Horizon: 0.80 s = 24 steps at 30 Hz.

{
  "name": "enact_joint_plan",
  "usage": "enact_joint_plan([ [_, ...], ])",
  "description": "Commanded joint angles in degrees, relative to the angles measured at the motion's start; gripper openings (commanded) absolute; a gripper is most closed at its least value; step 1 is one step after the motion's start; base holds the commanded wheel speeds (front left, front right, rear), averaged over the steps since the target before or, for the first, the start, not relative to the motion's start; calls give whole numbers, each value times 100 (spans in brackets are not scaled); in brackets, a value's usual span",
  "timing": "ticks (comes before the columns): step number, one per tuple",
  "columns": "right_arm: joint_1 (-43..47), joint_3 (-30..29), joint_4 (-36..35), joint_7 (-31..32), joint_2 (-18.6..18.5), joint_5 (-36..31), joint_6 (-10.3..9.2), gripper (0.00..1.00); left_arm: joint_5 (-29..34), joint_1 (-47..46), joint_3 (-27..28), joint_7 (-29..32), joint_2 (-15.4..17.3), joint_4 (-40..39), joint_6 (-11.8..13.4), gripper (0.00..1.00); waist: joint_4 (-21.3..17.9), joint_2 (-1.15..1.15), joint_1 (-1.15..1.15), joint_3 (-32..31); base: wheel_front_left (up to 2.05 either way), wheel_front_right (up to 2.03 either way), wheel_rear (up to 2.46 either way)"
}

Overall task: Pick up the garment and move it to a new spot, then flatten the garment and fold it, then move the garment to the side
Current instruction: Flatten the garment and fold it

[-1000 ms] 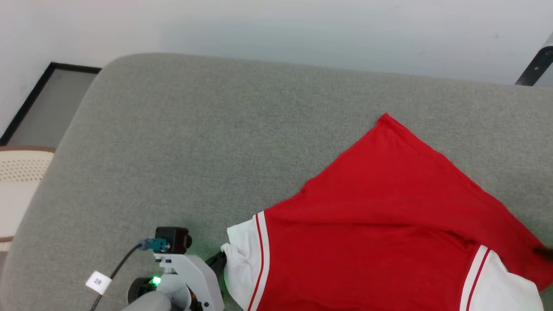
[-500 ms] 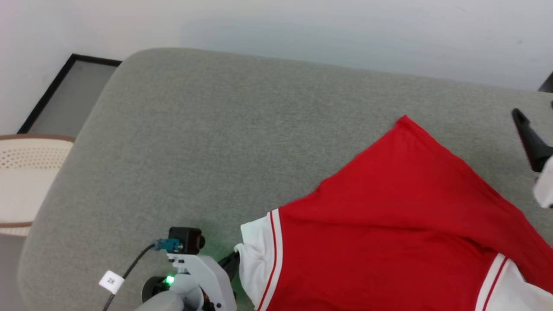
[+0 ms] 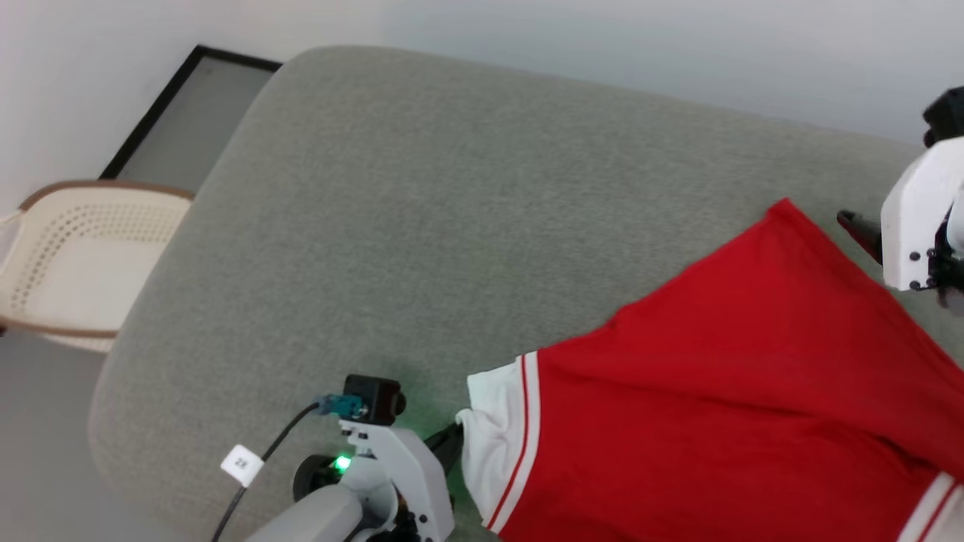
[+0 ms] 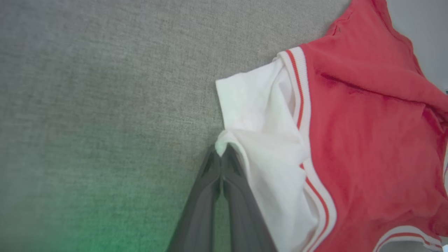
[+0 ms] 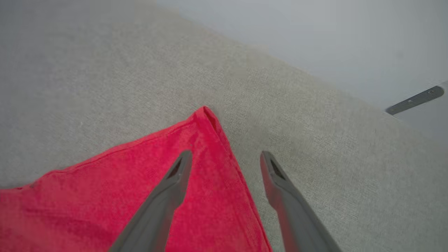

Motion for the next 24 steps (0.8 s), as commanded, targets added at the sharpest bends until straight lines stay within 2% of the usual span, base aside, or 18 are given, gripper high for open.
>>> enact_joint_plan([
  [1,-122,65,98,108,-3,79,-9,100,55,22,-68,44,-55,57,-34,0,198,0,0,144,0,0,0],
  [7,-957,283,1215,967,98,146,-9,100,109,-153,-158,37,-333,277,-209,0,464,0,0,381,0,0,0],
  [15,-1632,179,2451,1201,296,-227,-9,100,172,-425,-250,-10,-743,595,-426,0,763,0,0,771,0,0,0],
  [22,-1764,75,3309,1277,482,-467,-8,100,174,-589,-283,-93,-971,933,-554,0,908,0,0,985,0,0,0],
  [23,-1786,97,3385,1257,505,-530,-8,38,165,-603,-282,-97,-987,987,-565,0,913,0,0,990,0,0,0],
  [24,-1805,109,3451,1223,511,-578,-8,0,156,-617,-285,-105,-997,1037,-583,0,916,0,0,990,0,0,0],
])
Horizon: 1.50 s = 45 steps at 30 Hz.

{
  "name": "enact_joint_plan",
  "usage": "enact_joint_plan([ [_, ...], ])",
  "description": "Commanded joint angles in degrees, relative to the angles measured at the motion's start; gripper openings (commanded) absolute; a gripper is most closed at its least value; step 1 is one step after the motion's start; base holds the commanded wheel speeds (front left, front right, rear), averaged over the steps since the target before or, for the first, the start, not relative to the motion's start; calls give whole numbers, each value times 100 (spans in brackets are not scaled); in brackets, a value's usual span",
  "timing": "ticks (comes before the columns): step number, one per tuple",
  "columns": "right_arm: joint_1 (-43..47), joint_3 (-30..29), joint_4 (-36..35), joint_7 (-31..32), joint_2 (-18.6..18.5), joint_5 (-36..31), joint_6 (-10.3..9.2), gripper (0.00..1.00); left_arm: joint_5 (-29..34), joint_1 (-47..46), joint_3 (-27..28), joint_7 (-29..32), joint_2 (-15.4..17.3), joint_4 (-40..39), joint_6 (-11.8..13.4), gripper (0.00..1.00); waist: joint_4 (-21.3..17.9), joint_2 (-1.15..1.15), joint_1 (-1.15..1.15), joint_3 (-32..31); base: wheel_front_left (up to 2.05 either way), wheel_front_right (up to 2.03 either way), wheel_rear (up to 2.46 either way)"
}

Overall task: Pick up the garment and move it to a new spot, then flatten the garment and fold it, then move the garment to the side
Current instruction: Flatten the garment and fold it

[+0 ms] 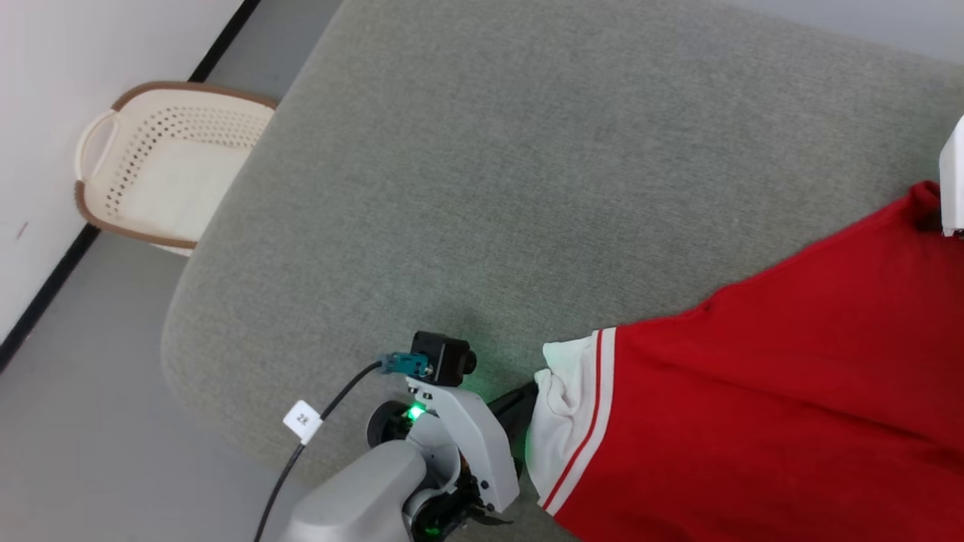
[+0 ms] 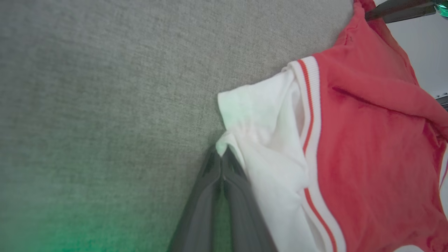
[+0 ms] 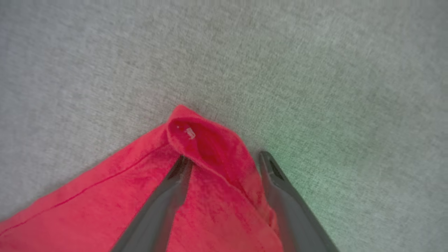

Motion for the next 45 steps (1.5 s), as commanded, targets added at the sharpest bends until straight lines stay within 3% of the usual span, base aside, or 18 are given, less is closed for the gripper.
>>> enact_joint_plan([
  [1,231,41,179,-15,154,-41,-7,0,-10,88,-108,114,-58,269,109,0,40,0,0,28,0,0,0],
  [7,25,11,286,-274,248,-105,-6,0,-72,122,-93,59,-13,543,39,0,-58,0,0,-206,0,0,0],
  [15,110,349,-294,-1108,320,42,-7,0,-169,262,-9,-31,220,715,-2,0,-365,0,0,-707,0,0,0],
  [26,687,807,-1157,-2010,119,910,-8,0,-309,185,211,-45,677,686,36,0,-987,0,0,-1479,0,0,0],
  [36,1200,1037,-1834,-2550,30,1485,-8,0,-414,-630,371,806,1414,500,39,0,-1564,0,0,-2117,0,0,0],
  [45,881,748,-2087,-3268,314,1587,-8,0,-477,-1724,535,1587,1824,458,26,0,-1918,0,0,-2240,0,0,0],
])
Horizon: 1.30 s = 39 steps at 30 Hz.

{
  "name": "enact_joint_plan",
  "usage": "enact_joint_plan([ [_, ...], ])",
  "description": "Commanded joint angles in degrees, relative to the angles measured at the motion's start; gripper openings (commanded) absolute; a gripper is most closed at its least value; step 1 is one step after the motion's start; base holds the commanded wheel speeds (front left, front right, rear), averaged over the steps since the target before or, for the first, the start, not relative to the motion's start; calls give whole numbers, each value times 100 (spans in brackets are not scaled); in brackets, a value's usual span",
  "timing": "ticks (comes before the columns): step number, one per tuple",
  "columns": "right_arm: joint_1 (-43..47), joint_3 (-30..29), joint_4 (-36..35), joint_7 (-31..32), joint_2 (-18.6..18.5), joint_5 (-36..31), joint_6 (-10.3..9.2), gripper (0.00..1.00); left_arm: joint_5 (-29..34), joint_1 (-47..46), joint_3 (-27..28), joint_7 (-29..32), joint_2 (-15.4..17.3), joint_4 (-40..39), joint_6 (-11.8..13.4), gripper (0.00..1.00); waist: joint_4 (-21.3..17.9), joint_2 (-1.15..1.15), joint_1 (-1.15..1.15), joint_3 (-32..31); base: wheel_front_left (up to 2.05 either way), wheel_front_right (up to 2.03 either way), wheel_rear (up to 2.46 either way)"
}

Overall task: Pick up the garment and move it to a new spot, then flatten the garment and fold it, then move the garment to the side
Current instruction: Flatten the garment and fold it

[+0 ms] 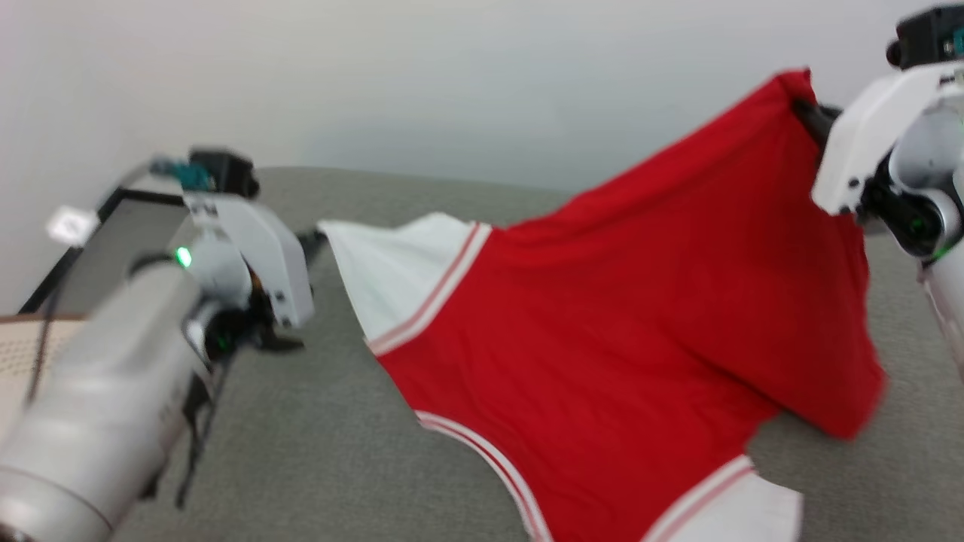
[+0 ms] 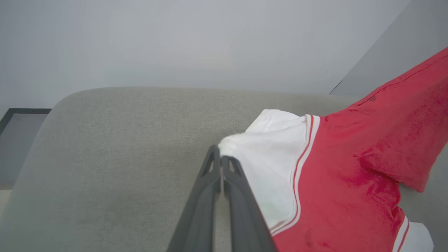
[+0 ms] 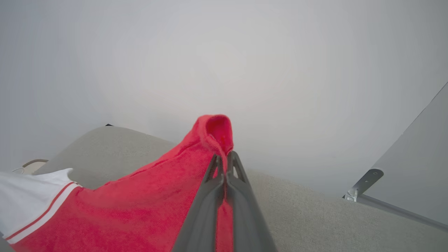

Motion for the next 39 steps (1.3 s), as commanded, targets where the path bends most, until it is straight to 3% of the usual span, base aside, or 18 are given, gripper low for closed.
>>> enact_joint_plan([
  [1,-52,-27,-20,-44,45,-3,-9,0,24,-112,9,22,43,15,11,0,-193,0,0,-130,0,0,0],
  [8,-500,-186,-187,-467,296,-98,-9,0,66,-1250,149,522,64,223,52,0,-397,0,0,-74,0,0,0],
  [19,-1185,-560,-174,-749,632,-136,-9,0,218,-2883,306,787,-4,860,-31,0,-662,0,0,285,0,0,0],
  [29,-2055,-683,375,-1151,966,-610,-8,0,449,-3986,353,360,-69,1294,-106,0,-905,0,0,1483,0,0,0],
  [39,-3255,-849,1199,-2516,1115,-1202,-9,0,710,-5494,365,-116,72,1296,-141,0,-1111,0,0,2782,0,0,0],
])
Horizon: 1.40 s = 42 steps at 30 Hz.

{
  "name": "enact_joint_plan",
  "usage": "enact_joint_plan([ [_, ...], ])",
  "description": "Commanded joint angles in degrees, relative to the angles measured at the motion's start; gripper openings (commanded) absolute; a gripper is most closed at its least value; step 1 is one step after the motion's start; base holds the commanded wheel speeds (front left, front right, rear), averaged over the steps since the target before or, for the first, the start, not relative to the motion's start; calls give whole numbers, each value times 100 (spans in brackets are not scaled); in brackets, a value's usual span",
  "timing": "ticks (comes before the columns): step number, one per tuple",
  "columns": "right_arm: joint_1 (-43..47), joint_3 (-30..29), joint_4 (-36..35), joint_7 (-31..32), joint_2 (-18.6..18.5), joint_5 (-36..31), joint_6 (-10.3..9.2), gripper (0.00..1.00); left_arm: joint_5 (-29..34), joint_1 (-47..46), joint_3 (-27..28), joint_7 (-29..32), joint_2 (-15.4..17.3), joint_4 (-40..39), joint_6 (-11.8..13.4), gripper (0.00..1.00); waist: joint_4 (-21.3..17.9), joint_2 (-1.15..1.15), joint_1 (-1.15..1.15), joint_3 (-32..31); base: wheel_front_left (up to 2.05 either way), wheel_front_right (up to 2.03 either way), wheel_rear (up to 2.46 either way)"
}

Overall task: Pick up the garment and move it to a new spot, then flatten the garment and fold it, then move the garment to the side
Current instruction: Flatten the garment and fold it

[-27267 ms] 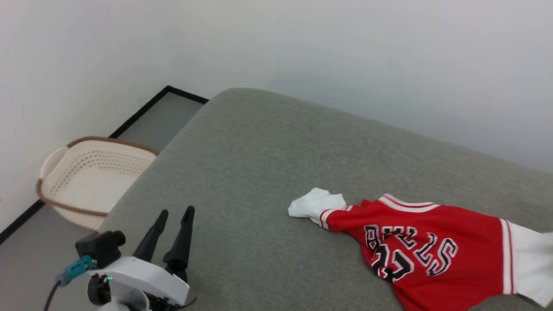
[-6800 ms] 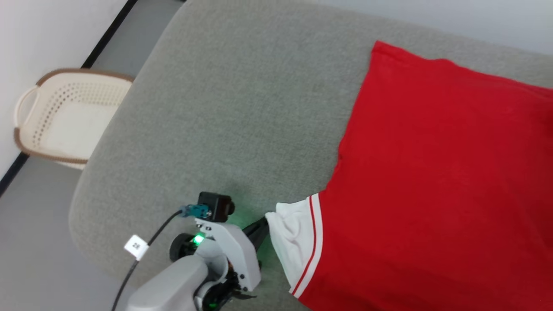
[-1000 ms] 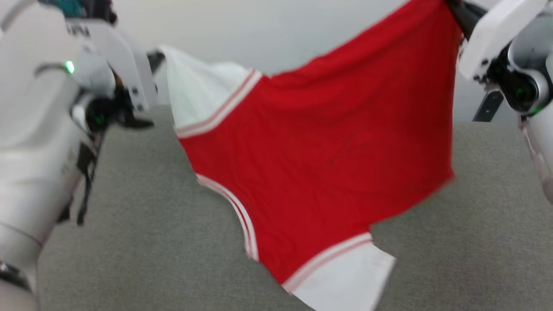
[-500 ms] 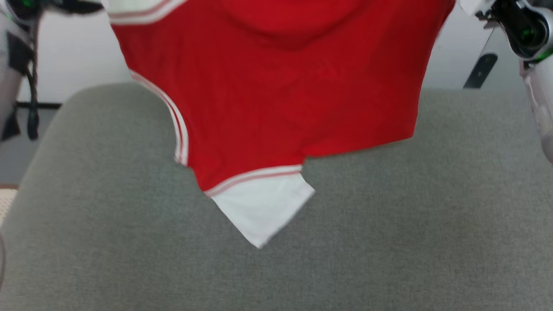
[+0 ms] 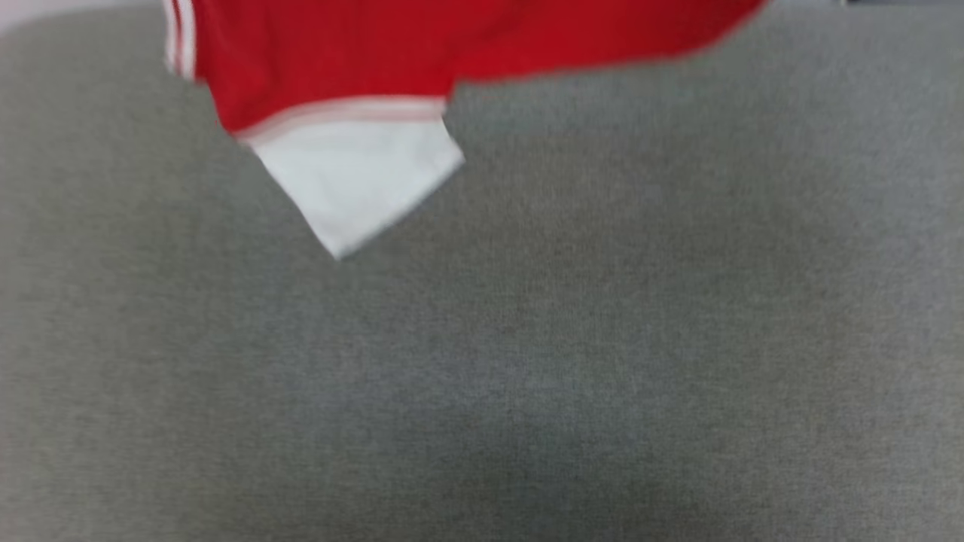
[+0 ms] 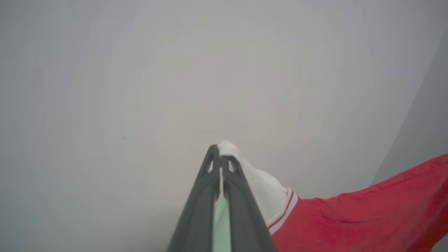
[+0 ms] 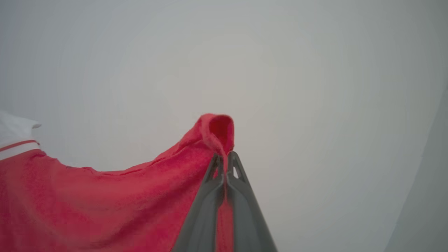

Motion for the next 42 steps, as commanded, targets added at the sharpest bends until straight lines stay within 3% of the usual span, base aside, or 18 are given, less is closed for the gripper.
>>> enact_joint_plan([
  [1,-115,-49,86,-163,13,-67,-9,0,-6,-152,34,-53,-29,23,-19,0,-191,0,0,789,0,0,0],
  [9,-847,-486,541,-968,18,-428,-9,0,41,-1138,31,-362,-121,83,-17,0,-188,0,0,1471,0,0,0],
  [14,-846,-1305,-163,-987,-72,-847,-9,0,-56,-1589,116,-666,-355,91,-16,0,-57,0,0,1784,0,0,0],
  [20,-504,-2034,-502,-991,174,-1408,-9,0,-244,-1450,25,-765,-559,95,-17,0,69,0,0,1704,0,0,0],
  [24,-209,-2150,-377,-990,302,-1562,-9,0,-426,-1086,-63,-745,-575,101,-17,0,129,0,0,1449,0,0,0],
  [32,849,-1252,135,-911,236,-836,-9,0,-827,651,-378,-775,-513,-163,-17,0,307,0,0,300,0,0,0],
  [37,2072,-312,-358,-405,-56,81,-9,0,-1129,2010,-568,-775,-315,-469,-17,0,330,0,0,-581,0,0,0],
  [42,3532,280,-1211,259,-650,1052,-9,0,-1308,3440,-789,-973,-101,-1060,-17,0,429,0,0,-1318,0,0,0],
])
